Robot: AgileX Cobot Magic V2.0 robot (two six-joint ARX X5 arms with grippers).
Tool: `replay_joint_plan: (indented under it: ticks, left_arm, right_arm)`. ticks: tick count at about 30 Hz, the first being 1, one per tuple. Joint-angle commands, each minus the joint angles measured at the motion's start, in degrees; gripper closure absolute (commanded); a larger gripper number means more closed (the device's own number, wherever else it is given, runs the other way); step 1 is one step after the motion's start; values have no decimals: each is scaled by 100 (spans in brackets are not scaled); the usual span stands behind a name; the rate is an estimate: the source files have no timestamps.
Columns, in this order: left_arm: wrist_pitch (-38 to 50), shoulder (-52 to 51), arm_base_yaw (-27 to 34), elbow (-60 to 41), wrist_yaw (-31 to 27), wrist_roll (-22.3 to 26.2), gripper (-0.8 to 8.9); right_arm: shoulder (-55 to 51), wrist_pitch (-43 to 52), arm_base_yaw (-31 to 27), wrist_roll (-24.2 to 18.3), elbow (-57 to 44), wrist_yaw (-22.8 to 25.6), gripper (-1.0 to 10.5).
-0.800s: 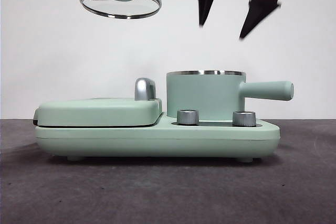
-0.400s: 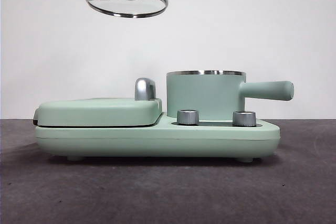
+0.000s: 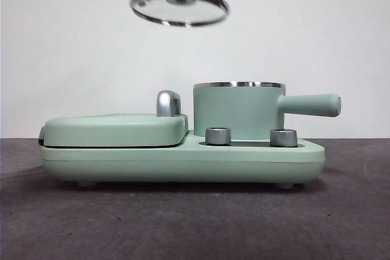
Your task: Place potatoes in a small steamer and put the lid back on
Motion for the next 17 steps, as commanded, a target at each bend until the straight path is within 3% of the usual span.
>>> replay_joint_plan:
  ticks: [1,8,17]
  left_arm:
    - [437,247,-83,168,262,393,763]
    - [1187,625,-236,170,592,459,763]
    - [1469,1071,-387,170,824,846,808]
  right_arm:
    - [-479,57,46,575,-339,7,472]
    - [-1587,55,44,1246,-1126,2,472]
    - [-2103,-96,44,1429,-1217,0,472]
